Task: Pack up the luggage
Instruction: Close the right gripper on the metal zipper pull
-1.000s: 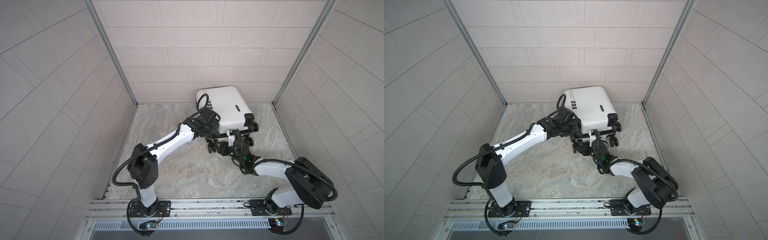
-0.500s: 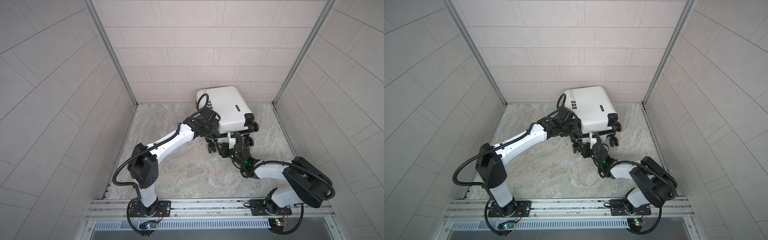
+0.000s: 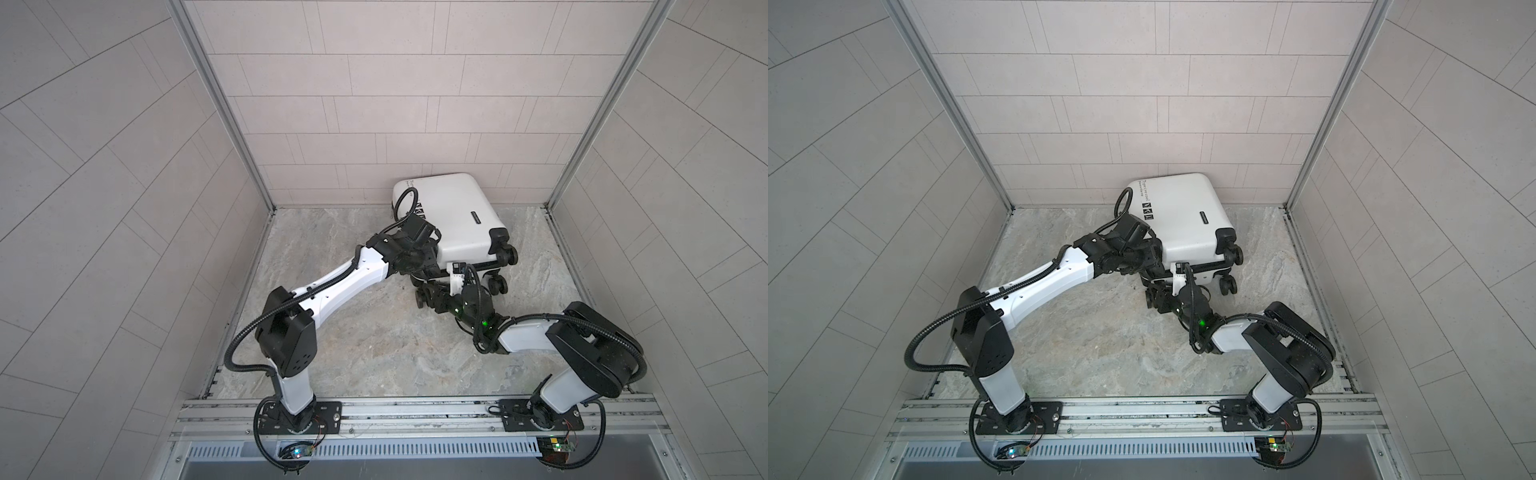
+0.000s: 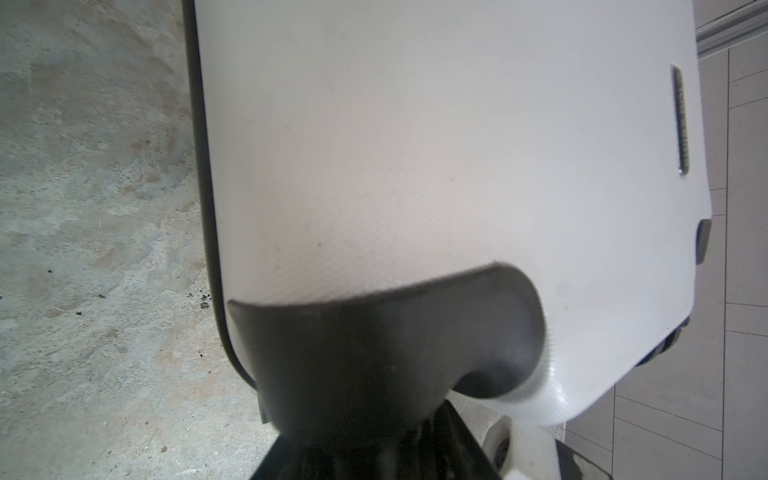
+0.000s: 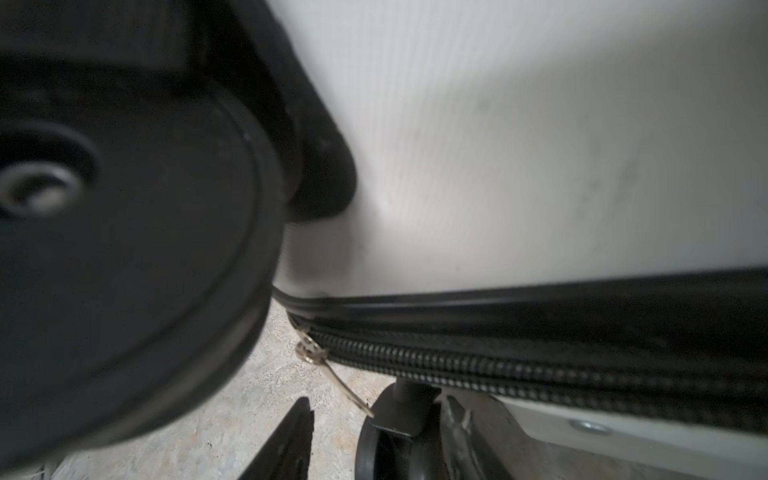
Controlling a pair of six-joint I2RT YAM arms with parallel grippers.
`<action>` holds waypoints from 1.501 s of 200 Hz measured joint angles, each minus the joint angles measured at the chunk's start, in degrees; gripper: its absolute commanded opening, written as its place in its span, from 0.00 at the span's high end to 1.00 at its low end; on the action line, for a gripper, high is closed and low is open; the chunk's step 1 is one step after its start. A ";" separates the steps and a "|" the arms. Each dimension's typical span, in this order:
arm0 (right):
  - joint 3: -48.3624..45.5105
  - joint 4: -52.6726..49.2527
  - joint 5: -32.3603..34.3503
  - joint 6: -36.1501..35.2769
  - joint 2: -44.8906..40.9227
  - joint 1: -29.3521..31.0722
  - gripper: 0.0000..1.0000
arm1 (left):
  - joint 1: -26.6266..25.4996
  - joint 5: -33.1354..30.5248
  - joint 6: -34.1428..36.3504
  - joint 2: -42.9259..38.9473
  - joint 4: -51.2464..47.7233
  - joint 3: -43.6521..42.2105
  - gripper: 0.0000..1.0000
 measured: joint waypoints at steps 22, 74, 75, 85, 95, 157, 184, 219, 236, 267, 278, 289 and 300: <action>0.81 1.66 -0.24 0.52 1.79 0.11 0.52 | 0.00 0.00 0.00 0.00 -0.02 0.00 1.00; 1.16 3.76 0.04 2.43 3.72 0.13 0.57 | 0.00 0.00 0.00 0.00 -0.04 0.00 1.00; 1.16 3.82 0.04 2.40 3.76 0.13 0.57 | 0.00 0.00 0.00 0.00 -0.04 0.00 1.00; 1.27 4.31 0.09 2.75 4.28 0.13 0.60 | 0.00 0.00 -0.02 0.00 -0.04 0.00 1.00; 1.60 4.72 0.17 3.23 4.96 0.13 0.62 | 0.00 0.00 -0.02 0.00 -0.04 0.00 1.00; 2.73 4.98 -0.09 4.83 6.51 0.46 0.82 | 0.02 -0.42 0.04 0.00 -0.17 0.00 1.00; 2.73 5.01 -0.59 5.09 6.51 0.55 0.91 | 0.02 -0.39 0.04 0.00 -0.20 0.02 1.00; 2.95 6.32 -2.14 5.20 6.45 1.27 0.99 | 0.02 -0.44 0.07 0.00 -0.31 0.11 1.00; 2.93 6.29 -2.21 5.25 6.43 1.22 1.00 | 0.02 -0.46 0.07 0.00 -0.31 0.13 1.00; 2.80 4.96 -2.08 5.22 5.35 1.25 1.00 | 0.02 -0.48 0.07 0.00 -0.28 0.13 1.00; 2.49 3.69 -1.70 5.14 4.24 1.27 1.00 | 0.02 -0.42 0.04 0.00 -0.26 0.11 1.00; 2.14 2.16 -1.22 4.92 2.80 1.27 1.00 | 0.02 -0.44 0.02 0.00 -0.22 0.11 1.00; 1.77 0.63 -0.66 4.70 1.33 1.25 1.00 | 0.04 -0.46 0.02 0.00 -0.22 0.11 1.00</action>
